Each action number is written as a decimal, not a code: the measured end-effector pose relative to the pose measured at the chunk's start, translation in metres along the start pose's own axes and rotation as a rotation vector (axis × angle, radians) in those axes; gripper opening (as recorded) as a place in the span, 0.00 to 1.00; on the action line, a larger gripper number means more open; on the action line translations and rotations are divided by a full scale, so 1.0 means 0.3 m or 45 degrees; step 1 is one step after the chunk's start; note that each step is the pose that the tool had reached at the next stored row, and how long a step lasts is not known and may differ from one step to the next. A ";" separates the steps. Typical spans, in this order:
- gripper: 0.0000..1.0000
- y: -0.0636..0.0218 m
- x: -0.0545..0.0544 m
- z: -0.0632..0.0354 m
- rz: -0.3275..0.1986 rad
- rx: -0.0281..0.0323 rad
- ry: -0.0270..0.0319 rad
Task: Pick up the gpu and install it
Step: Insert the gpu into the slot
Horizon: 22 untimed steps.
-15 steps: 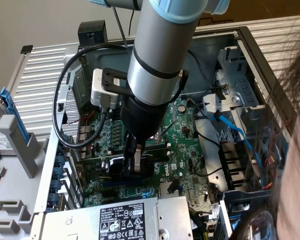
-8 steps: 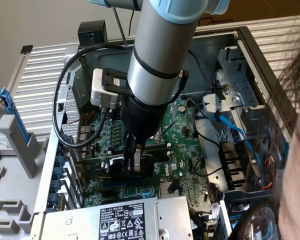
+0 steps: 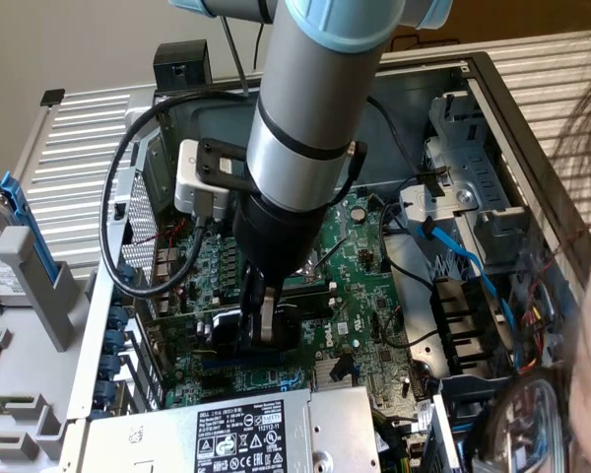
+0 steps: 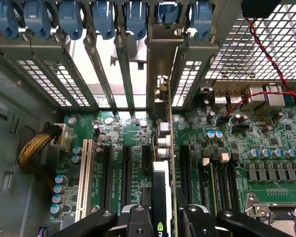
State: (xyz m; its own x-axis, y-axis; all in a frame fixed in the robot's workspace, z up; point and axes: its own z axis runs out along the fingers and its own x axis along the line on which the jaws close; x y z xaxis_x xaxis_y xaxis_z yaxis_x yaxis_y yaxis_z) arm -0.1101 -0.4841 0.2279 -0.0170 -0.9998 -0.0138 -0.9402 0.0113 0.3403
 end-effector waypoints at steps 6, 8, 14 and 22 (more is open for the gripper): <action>0.29 0.004 0.000 0.002 0.000 -0.0004 0.0000; 0.29 0.004 0.000 0.002 0.000 -0.0004 0.0000; 0.29 0.004 0.000 0.002 -0.001 -0.0003 0.0002; 0.29 0.003 0.001 0.003 -0.006 0.0000 0.0012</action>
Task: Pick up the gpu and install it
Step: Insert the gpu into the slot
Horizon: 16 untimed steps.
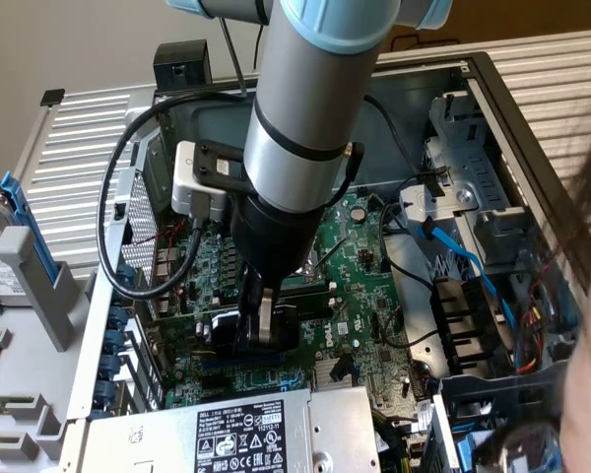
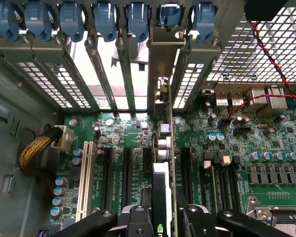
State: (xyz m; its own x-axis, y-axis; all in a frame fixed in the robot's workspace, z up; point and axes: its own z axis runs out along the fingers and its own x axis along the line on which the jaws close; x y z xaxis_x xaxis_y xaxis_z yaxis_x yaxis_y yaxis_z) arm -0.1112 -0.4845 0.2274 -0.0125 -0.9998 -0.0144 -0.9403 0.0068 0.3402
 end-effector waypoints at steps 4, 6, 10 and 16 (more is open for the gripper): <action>0.29 0.000 0.000 0.000 0.000 0.0000 0.0000; 0.29 0.000 0.000 0.000 0.000 0.0001 -0.0001; 0.29 0.000 0.000 0.000 0.000 0.0011 -0.0002; 0.29 -0.003 0.000 -0.001 0.000 0.0038 -0.0001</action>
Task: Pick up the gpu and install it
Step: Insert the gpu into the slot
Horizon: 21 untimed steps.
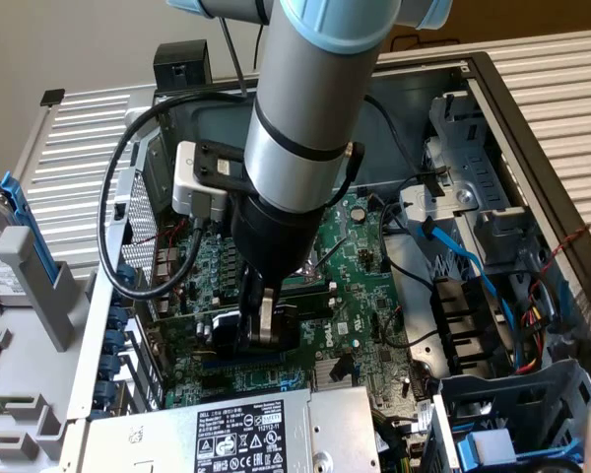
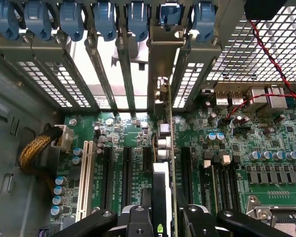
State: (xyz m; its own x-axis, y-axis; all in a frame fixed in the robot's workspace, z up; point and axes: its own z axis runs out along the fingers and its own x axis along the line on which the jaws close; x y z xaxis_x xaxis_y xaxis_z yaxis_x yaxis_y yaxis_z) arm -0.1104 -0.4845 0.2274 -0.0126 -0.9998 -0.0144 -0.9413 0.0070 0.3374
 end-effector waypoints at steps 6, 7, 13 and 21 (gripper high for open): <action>0.29 -0.002 0.000 0.001 0.000 0.0193 0.0000; 0.29 -0.002 0.000 0.002 0.000 0.0240 0.0000; 0.29 -0.004 0.000 0.006 -0.002 0.0450 -0.0001; 0.29 -0.004 0.000 0.006 -0.003 0.0470 0.0003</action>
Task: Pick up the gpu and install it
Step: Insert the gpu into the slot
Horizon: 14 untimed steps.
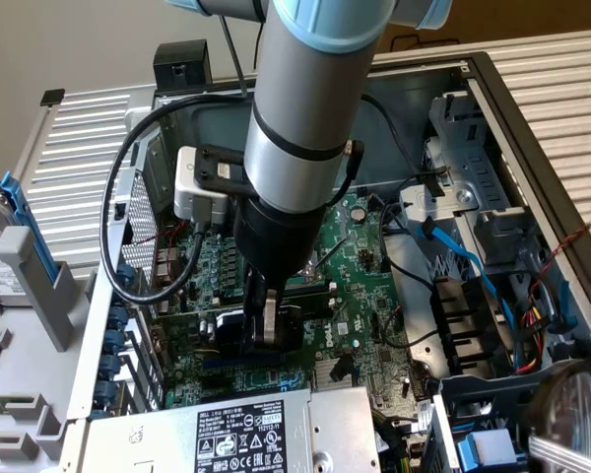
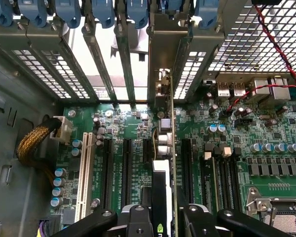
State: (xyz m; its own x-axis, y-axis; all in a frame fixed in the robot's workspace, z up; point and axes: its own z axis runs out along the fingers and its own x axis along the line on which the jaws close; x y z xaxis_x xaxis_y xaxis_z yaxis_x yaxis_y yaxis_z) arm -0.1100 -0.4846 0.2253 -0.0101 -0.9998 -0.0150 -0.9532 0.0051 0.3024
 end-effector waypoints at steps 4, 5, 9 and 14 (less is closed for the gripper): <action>0.29 0.001 0.000 0.000 0.000 0.0089 0.0007; 0.29 0.000 0.000 0.000 0.000 0.0156 0.0008; 0.29 0.001 0.000 0.000 0.000 0.0301 0.0005; 0.29 0.004 -0.001 -0.014 -0.001 0.0316 -0.0011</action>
State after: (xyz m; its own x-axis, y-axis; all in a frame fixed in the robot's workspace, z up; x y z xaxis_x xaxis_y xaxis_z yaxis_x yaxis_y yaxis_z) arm -0.1099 -0.4844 0.2298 -0.0094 -0.9998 -0.0161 -0.9604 0.0046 0.2786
